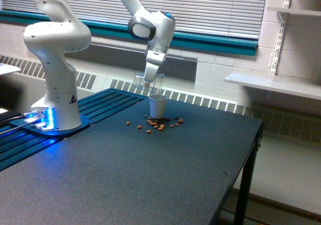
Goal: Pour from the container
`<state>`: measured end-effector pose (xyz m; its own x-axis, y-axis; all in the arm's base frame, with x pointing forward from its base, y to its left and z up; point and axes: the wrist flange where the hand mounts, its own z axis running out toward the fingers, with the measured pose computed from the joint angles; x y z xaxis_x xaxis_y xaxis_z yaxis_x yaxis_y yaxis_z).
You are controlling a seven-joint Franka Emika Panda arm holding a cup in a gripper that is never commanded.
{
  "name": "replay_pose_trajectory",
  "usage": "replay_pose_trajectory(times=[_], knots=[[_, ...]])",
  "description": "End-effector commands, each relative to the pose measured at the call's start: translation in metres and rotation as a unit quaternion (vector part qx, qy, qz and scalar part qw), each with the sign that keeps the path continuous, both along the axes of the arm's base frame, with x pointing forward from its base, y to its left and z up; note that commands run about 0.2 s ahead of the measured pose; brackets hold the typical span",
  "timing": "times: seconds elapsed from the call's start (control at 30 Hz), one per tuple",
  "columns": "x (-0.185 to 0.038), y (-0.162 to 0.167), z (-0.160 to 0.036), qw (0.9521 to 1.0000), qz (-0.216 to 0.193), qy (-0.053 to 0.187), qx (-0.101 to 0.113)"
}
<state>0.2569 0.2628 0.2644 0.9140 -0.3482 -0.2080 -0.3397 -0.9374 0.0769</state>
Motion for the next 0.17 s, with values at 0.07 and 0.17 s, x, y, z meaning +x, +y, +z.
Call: replay_pose_trajectory(times=[0.07,0.17], knots=[[-0.0025,0.0044,0.0099,0.9999,0.005,-0.011,-0.005],[-0.0031,0.0048,0.0116,0.9999,0.006,-0.012,-0.003]])
